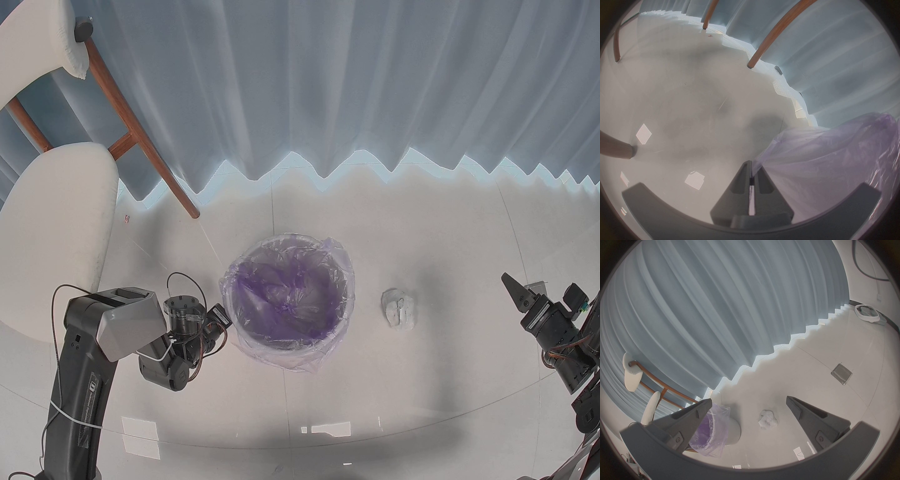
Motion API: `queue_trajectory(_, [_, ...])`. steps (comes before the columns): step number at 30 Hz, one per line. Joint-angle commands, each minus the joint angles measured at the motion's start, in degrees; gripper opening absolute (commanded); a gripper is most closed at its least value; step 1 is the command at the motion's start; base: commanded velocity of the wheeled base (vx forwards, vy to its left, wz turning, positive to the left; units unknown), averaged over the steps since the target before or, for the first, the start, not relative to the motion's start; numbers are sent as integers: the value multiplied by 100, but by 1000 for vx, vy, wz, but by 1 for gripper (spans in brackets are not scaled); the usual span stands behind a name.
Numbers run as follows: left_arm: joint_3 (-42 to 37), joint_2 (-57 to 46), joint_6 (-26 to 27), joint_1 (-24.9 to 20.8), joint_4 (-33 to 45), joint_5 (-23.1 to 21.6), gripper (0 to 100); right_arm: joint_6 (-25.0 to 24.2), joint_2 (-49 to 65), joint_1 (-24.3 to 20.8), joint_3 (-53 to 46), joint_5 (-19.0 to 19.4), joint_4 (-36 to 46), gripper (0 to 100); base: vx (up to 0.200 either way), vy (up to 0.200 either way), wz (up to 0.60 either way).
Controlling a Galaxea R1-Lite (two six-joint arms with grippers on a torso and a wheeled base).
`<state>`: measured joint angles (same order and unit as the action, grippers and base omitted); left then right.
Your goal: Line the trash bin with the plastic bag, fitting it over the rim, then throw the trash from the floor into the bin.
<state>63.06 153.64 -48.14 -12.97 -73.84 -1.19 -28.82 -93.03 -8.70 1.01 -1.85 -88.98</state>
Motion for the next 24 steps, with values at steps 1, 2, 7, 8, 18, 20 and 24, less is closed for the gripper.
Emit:
queue_trajectory(1, [13,8,6,14,54,84,0,-1,4,-8,-101,1,-5,100,0,0,0])
queue_trajectory(2, [13,8,6,14,54,84,0,-1,4,-8,-101,1,-5,100,0,0,0])
queue_trajectory(7, [119,-18,420,14,564,278,0,-10,-14,-8,-101,1,3,100,0,0,0])
queue_trajectory(8, [154,-18,437,5,625,357,0,-1,-14,-8,-101,1,12,100,0,0,0])
queue_trajectory(18, [66,-9,428,-21,405,418,100,17,-5,-8,-101,1,3,100,0,0,0])
queue_trajectory(20, [13,-18,402,-21,282,418,100,25,4,-8,-101,1,3,100,0,0,0])
queue_trajectory(24, [-215,-44,393,-12,-148,497,100,34,4,-8,-101,1,3,100,0,0,0])
